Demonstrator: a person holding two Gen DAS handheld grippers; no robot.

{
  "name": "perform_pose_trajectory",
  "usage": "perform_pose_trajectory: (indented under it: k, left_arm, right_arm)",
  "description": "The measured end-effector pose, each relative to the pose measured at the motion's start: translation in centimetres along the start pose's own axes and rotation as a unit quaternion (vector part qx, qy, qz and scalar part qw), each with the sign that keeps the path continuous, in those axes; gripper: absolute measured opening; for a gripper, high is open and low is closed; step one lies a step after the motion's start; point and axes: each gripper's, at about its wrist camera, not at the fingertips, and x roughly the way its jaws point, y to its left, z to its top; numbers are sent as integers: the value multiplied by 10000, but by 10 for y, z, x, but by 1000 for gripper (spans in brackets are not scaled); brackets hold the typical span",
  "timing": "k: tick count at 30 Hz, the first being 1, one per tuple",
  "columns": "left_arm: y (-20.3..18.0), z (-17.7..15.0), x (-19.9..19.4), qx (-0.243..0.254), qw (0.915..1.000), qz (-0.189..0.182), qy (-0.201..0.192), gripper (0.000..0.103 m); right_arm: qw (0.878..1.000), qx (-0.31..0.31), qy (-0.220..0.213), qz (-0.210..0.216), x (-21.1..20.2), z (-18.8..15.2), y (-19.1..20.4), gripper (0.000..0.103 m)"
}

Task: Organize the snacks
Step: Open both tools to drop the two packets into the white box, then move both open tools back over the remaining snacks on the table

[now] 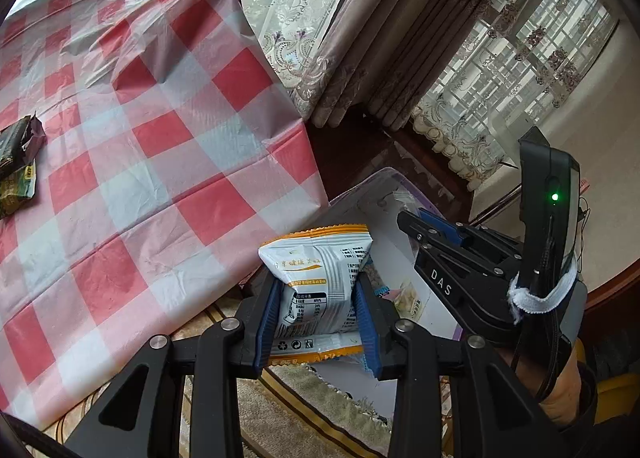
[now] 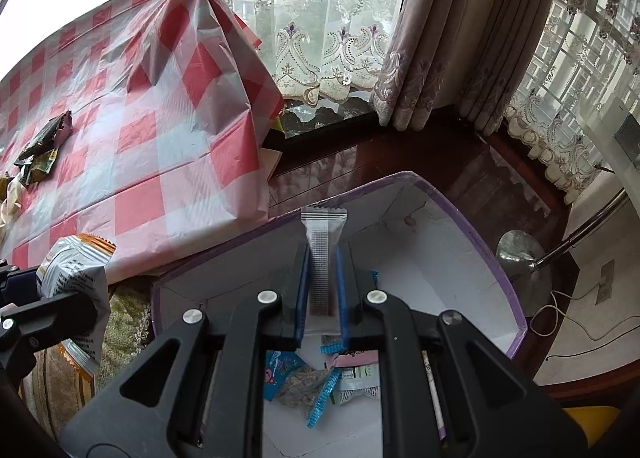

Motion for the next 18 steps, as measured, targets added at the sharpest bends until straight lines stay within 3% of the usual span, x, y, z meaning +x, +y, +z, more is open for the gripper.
perform_pose_trajectory:
  k: [4, 8, 9, 11, 13, 18]
  left_arm:
    - [-15, 2, 15, 192, 9991, -293, 244, 39]
    - [-18, 2, 20, 228, 9984, -346, 387, 58]
    - [-17, 2, 18, 192, 9985, -358, 357, 59]
    - [-12, 2, 16, 109, 9989, -348, 309, 62]
    - [-7, 3, 15, 13, 9991, -323, 283, 62]
    - [2, 4, 9, -149, 9993, -288, 199, 62]
  right_arm:
    - [9999, 86, 77, -114, 3, 0, -8, 17]
    - [9996, 189, 130, -193, 4, 0, -14, 20]
    - [9995, 194, 138, -209, 4, 1, -14, 21]
    - [9995, 205, 119, -231, 2, 2, -14, 33]
    - [9994, 175, 56, -295, 1, 4, -13, 50]
    - [9994, 106, 9, -337, -2, 7, -8, 55]
